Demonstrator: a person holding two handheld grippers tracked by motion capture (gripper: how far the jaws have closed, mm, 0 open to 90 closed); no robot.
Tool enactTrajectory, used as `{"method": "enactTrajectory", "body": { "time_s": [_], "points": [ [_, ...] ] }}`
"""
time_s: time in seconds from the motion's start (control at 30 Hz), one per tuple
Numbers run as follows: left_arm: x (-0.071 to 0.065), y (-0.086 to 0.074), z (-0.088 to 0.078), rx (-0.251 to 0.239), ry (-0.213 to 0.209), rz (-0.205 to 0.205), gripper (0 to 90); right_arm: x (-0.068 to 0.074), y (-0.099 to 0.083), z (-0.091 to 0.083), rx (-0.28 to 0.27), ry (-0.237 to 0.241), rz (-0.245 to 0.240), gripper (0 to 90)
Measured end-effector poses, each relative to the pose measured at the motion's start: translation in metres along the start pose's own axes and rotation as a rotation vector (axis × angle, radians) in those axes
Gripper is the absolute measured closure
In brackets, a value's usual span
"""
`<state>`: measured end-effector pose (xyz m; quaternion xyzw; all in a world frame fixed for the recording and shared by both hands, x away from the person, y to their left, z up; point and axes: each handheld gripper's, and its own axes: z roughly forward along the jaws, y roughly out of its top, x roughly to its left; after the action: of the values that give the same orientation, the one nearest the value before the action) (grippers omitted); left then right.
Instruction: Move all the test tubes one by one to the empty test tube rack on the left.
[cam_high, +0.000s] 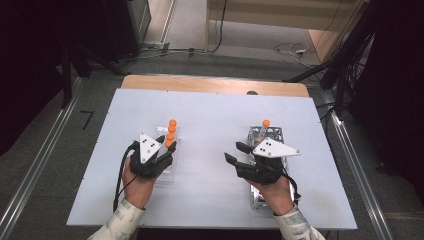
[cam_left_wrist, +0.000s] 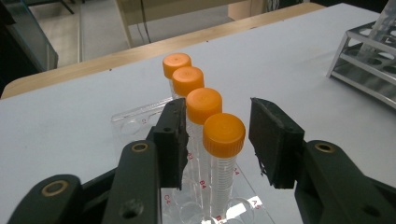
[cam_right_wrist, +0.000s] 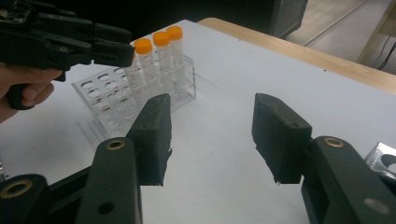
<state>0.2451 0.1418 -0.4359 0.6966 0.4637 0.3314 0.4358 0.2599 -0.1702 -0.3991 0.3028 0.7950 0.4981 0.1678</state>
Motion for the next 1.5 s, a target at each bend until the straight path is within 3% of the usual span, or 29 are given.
{"method": "enactTrajectory", "body": {
  "time_s": [0.1,0.23,0.3,0.37,0.53,0.63,0.73,0.87,0.93,1.13,1.27,1.37,1.5],
  "points": [
    [0.002,0.001,0.000,-0.001,-0.012,-0.023,44.9,-0.004,0.000,-0.002,-0.005,-0.015,0.006,45.6],
    [0.001,0.003,0.000,-0.005,-0.051,-0.070,20.6,-0.012,0.002,-0.006,-0.012,-0.050,0.018,41.2],
    [0.001,0.003,-0.001,-0.016,-0.071,-0.074,17.7,-0.019,0.003,-0.008,-0.018,-0.073,0.024,39.3],
    [0.001,0.004,-0.001,-0.024,-0.065,-0.076,14.9,-0.028,0.003,-0.012,-0.019,-0.106,0.038,38.6],
    [0.003,0.003,0.000,-0.011,-0.075,-0.091,14.6,-0.052,0.001,-0.021,-0.028,-0.202,0.073,32.6],
    [0.002,0.003,0.000,-0.004,-0.075,-0.081,14.9,-0.071,0.001,-0.022,-0.024,-0.249,0.103,28.5],
    [0.001,0.003,0.000,-0.004,-0.073,-0.080,14.9,-0.089,-0.003,-0.018,-0.008,-0.289,0.118,29.3],
    [0.000,0.003,0.001,-0.003,-0.077,-0.073,14.9,-0.107,-0.010,-0.004,0.029,-0.306,0.109,33.5],
    [0.000,0.003,0.001,0.002,-0.077,-0.072,14.9,-0.114,-0.014,0.004,0.052,-0.287,0.100,35.1],
    [0.001,0.002,0.002,0.006,-0.075,-0.073,15.0,-0.127,-0.019,0.014,0.076,-0.289,0.118,39.4],
    [0.001,0.002,0.002,0.001,-0.074,-0.074,15.0,-0.129,-0.020,0.021,0.092,-0.306,0.098,42.5],
    [0.001,0.002,0.002,0.002,-0.067,-0.072,15.0,-0.128,-0.019,0.022,0.090,-0.314,0.097,50.0],
    [0.002,0.002,0.002,0.004,-0.066,-0.073,15.0,-0.126,-0.017,0.029,0.151,-0.317,0.069,53.1]
  ]
}}
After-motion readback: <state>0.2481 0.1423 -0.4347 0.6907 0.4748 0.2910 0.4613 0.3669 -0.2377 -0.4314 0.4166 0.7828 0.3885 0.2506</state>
